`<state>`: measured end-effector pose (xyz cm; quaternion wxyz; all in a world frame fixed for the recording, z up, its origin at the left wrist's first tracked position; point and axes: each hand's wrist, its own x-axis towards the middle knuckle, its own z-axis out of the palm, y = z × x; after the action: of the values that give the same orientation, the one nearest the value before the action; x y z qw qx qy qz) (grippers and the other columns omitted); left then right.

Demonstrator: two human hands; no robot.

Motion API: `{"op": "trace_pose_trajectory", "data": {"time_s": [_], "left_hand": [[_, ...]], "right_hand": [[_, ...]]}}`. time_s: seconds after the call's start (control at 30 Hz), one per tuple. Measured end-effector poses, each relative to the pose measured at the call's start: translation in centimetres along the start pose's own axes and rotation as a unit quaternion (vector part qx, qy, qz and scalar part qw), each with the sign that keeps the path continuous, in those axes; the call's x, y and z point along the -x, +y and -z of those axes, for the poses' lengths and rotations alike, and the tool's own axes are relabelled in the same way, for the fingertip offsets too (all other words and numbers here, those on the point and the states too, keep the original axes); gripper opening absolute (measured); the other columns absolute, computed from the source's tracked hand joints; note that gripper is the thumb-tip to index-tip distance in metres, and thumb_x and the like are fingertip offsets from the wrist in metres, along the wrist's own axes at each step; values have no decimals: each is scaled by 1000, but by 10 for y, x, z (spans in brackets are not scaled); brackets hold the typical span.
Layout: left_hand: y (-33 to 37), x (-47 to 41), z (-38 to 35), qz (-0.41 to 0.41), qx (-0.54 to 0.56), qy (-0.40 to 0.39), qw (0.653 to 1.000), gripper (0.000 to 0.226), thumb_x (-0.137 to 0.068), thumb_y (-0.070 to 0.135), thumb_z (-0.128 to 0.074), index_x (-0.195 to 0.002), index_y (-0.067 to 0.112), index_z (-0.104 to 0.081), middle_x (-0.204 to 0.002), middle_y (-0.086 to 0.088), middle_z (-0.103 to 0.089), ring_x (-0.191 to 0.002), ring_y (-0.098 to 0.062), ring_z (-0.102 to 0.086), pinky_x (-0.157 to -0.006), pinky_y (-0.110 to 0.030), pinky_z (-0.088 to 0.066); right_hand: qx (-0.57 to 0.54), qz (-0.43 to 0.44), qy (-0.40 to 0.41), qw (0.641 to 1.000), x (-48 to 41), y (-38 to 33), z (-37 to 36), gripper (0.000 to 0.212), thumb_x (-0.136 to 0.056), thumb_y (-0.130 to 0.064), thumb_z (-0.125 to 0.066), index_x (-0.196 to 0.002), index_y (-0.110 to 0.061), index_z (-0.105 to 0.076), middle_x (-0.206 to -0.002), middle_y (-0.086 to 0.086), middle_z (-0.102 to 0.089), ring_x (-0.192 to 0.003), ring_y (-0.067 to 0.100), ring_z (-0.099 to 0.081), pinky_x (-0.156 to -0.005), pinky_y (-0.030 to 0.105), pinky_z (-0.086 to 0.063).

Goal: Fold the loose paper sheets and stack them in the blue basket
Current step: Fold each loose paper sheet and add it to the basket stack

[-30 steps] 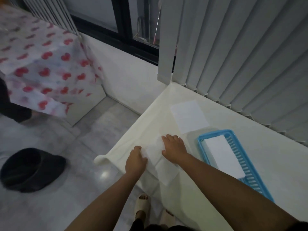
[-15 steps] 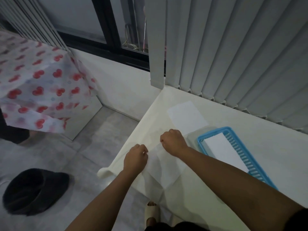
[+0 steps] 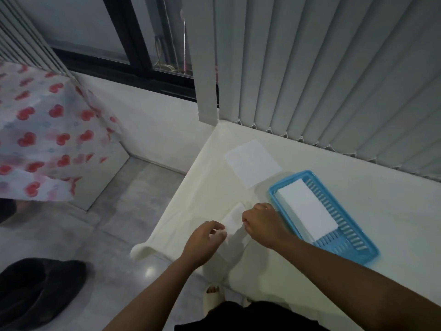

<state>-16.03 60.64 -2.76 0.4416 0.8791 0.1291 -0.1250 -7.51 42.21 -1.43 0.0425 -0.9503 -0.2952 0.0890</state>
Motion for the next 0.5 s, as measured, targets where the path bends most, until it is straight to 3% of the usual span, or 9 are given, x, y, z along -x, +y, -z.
{"op": "trace_pose_trajectory", "data": {"time_s": [0.2, 0.37, 0.43, 0.5], "left_hand": [[-2, -11, -11, 14, -51, 48, 997, 24, -95, 23, -46, -115, 20, -60, -115, 4, -62, -90, -11, -57, -79, -22, -43], [0, -20, -18, 45, -84, 24, 995, 26, -94, 23, -44, -115, 19, -59, -115, 0, -64, -100, -18, -60, -85, -31, -50], [3, -23, -21, 51, -88, 18, 995, 27, -93, 24, -47, -116, 17, -58, -113, -2, -65, -100, -20, -61, -86, -32, -50], [8, -25, -23, 64, -86, 6, 994, 27, -92, 28, -51, -117, 18, -57, -105, -3, -67, -98, -22, -62, -83, -32, -49]], "right_hand": [[24, -39, -1, 999, 26, 4, -15, 26, -95, -30, -40, -100, -23, -64, -100, 1, -70, -100, 22, -58, -99, 37, -35], [35, -59, 9, 998, 42, 10, -30, 17, -86, -29, -51, -89, -26, -68, -92, -6, -72, -89, 20, -63, -86, 38, -42], [32, -70, 24, 997, 45, 10, -35, 21, -79, -32, -57, -94, -29, -72, -102, -9, -73, -90, 17, -66, -85, 38, -48], [12, -66, 10, 998, 48, 8, -40, 32, -84, -35, -53, -111, -29, -68, -121, -6, -68, -105, 19, -63, -95, 43, -46]]}}
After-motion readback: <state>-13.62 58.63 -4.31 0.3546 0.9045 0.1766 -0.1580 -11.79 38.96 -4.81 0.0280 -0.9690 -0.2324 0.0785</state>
